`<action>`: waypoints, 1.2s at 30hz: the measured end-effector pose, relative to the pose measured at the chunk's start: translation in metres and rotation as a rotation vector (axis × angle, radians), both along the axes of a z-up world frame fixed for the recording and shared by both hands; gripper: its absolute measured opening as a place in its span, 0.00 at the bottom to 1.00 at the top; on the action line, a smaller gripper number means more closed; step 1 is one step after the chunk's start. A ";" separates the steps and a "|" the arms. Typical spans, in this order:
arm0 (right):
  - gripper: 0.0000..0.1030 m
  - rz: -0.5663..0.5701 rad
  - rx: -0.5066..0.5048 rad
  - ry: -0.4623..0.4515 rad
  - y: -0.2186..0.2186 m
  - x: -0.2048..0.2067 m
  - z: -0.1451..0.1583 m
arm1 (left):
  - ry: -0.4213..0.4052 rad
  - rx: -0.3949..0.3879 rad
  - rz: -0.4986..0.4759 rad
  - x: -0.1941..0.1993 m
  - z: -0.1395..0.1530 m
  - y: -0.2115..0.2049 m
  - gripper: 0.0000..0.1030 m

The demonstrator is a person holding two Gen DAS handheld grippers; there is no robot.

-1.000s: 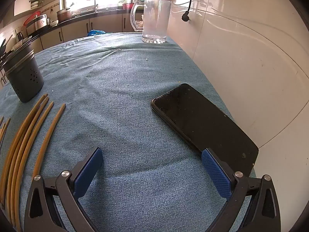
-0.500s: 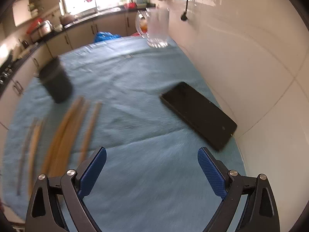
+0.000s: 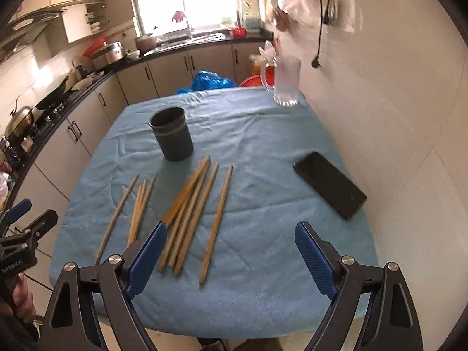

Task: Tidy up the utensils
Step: 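Move the right tool over the scattered wooden chopsticks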

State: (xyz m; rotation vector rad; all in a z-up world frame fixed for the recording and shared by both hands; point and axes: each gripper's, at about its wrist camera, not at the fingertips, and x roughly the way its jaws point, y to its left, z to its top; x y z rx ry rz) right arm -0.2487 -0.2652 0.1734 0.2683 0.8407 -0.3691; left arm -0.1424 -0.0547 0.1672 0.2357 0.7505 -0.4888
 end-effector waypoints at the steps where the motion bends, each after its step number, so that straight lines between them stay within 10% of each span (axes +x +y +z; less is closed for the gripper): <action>1: 0.89 0.008 -0.002 -0.004 0.002 0.001 0.002 | -0.006 0.005 -0.008 -0.002 0.002 -0.001 1.00; 36: 0.86 0.155 -0.003 -0.016 0.032 0.036 0.009 | 0.020 0.095 0.130 0.011 -0.002 0.037 1.00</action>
